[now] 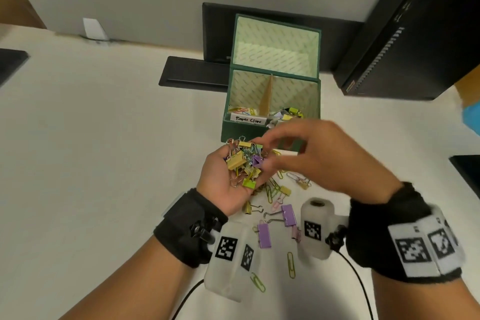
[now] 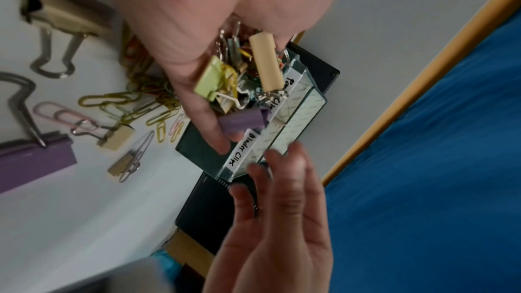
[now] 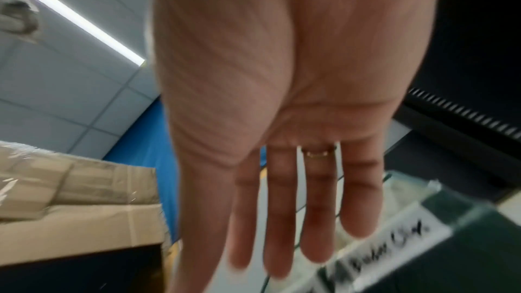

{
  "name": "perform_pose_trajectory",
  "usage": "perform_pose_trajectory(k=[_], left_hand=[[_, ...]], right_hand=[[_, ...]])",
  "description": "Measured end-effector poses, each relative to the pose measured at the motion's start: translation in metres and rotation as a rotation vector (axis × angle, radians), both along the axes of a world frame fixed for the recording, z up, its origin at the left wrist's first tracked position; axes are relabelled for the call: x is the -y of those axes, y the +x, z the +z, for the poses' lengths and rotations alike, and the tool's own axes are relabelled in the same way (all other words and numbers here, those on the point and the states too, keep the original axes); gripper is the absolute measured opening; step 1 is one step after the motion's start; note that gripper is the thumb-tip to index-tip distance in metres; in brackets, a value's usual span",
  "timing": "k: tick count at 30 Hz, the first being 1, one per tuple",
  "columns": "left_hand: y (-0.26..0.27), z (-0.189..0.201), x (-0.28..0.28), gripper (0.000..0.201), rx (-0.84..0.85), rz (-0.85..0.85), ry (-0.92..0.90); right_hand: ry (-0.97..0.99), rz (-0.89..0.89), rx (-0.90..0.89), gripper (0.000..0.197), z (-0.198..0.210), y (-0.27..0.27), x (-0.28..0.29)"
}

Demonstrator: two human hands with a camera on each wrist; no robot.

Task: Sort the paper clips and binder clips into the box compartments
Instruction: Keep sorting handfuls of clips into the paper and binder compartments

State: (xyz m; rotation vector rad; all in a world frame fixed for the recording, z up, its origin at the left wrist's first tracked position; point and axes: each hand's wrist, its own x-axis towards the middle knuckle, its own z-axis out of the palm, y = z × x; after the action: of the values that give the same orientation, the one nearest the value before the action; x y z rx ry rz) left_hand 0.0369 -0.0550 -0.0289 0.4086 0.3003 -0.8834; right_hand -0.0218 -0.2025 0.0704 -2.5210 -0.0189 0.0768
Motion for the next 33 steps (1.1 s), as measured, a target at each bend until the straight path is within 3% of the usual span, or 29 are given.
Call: perform_pose_trajectory(k=[3,6,14,19,24,29,33], left_hand=[[-0.002,0.003,0.001,0.041,-0.018,-0.024,-0.030],[-0.005,0.005,0.002,0.039,0.004,-0.032,-0.025],[-0.006,0.006,-0.001,0.044,0.022,0.006,-0.033],[-0.004,0.006,0.000,0.045,0.000,0.008,-0.015],[-0.001,0.002,-0.002,0.047,-0.050,0.020,-0.024],[0.000,0.001,-0.003,0.046,-0.056,0.017,-0.038],[-0.002,0.000,-0.002,0.046,-0.060,-0.001,-0.039]], right_hand=[[-0.051,0.064,-0.010,0.040,-0.019,-0.002,-0.010],[-0.034,0.037,0.043,0.033,-0.027,-0.002,-0.011],[0.102,-0.046,0.134,0.023,-0.015,-0.005,-0.009],[0.211,-0.149,0.255,0.024,-0.015,-0.006,0.000],[0.378,-0.382,0.460,0.022,-0.023,-0.002,0.014],[0.300,-0.480,0.532,0.012,-0.010,0.015,0.031],[0.142,-0.467,0.396,0.009,-0.002,0.024,0.041]])
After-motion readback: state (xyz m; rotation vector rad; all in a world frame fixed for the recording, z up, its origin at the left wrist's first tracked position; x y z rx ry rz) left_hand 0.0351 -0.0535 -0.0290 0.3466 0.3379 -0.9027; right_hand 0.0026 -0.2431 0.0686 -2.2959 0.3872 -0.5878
